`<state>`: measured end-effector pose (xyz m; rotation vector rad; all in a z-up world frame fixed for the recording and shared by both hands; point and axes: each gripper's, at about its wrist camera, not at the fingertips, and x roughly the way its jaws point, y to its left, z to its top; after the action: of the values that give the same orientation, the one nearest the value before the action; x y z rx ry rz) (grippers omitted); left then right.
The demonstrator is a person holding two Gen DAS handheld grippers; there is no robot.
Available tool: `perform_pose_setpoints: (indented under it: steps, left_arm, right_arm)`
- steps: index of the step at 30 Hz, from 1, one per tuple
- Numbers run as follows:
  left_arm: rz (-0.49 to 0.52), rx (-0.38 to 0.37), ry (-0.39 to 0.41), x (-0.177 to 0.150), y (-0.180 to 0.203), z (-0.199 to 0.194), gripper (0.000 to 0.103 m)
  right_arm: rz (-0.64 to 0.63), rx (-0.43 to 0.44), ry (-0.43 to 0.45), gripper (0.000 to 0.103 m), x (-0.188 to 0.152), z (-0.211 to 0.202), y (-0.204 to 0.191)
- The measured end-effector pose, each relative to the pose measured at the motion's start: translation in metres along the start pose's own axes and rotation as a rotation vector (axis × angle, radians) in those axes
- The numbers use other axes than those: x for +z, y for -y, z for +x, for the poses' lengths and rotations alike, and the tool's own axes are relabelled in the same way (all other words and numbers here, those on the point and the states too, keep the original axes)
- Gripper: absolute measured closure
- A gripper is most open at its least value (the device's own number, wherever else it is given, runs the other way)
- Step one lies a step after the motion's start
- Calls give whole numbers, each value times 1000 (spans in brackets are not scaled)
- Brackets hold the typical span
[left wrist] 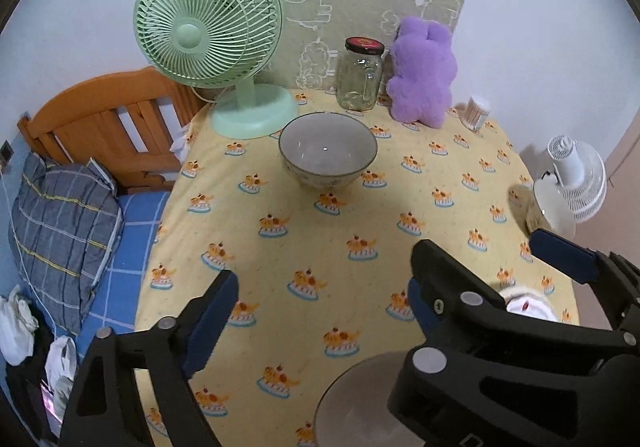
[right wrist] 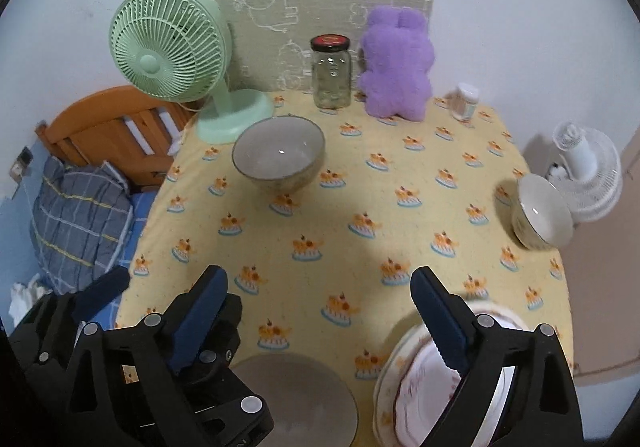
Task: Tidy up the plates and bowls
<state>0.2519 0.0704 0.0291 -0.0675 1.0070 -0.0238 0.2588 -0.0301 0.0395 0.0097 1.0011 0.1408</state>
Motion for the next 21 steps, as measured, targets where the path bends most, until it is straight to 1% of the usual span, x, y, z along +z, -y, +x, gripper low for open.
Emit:
perform_pose_setpoints:
  steps: [2, 5, 7, 11, 18, 21]
  left_arm:
    - [-7, 28, 4, 7, 4, 5, 17]
    - [-41, 51, -5, 18, 8, 17, 17]
    - [-64, 72, -7, 24, 9, 25, 17]
    - [-96, 101, 16, 37, 9, 38, 17]
    - [-115, 145, 34, 58, 5, 63, 19]
    - [-132, 130, 31, 67, -1, 76, 21]
  right_arm:
    - [-17, 12, -9, 8, 8, 7, 4]
    - [-68, -11, -5, 8, 23, 18, 7]
    - [-93, -11, 1, 8, 33, 27, 8]
    - [-99, 59, -3, 8, 49, 47, 16]
    - [-102, 86, 18, 8, 76, 79, 17]
    - [-114, 96, 18, 8, 86, 93, 15]
